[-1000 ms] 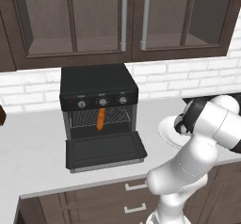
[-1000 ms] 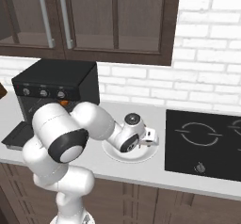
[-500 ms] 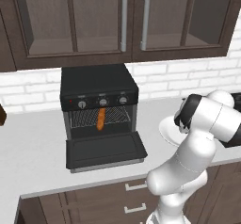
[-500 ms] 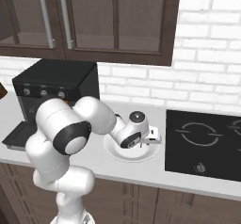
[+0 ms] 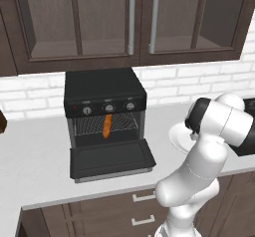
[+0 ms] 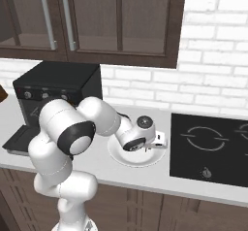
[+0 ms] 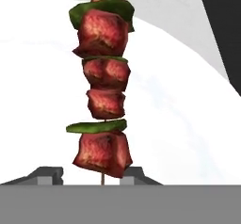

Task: Pick up the kebab skewer and baguette bread, and place them inside the toaster oven. Close the toaster oven door and start by setting the timer.

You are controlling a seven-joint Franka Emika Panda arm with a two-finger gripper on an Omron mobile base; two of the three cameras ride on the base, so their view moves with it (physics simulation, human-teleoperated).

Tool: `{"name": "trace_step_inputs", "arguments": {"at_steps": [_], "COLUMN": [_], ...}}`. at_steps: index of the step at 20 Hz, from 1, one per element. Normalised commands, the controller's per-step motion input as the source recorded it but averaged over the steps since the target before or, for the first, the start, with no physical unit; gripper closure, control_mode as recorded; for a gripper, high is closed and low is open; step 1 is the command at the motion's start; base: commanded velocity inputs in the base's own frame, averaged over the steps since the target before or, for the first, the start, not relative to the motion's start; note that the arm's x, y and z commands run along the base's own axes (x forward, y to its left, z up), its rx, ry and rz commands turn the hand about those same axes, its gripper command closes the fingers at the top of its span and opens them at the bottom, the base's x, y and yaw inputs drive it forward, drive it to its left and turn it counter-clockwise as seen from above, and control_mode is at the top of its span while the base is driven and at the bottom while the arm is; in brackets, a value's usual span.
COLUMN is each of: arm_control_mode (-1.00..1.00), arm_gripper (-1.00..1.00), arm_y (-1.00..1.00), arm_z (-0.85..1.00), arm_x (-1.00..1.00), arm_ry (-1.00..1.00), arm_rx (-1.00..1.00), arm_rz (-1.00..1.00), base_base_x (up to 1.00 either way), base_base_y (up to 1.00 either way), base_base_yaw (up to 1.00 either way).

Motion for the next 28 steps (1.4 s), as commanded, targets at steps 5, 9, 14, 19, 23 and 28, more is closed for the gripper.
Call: {"name": "trace_step_inputs", "arguments": {"at_steps": [5,9,14,19,23,28], "arm_control_mode": [-1.00,-1.00,-1.00,-1.00,-1.00,-1.00], "arm_gripper": [1.00,1.00,1.00,1.00,1.00,1.00], "arm_y": [0.00,0.00,0.00,0.02,0.08,0.16], "arm_z": [0.00,0.00,0.19,0.87,0.91,0.71], "arm_x": [0.00,0.00,-0.02,-0.04,-0.07,-0.26], "arm_ry": [0.00,0.00,0.00,0.00,0.03,0.03], "arm_rx": [0.00,0.00,0.00,0.00,0.00,0.00], "arm_rz": [0.00,0.00,0.00,-0.01,-0.05,-0.09], "base_base_x": [0.00,0.00,0.00,0.00,0.00,0.00], "base_base_y": [0.00,0.00,0.00,0.00,0.00,0.00], "base_base_yaw": [0.00,0.00,0.00,0.00,0.00,0.00]}}
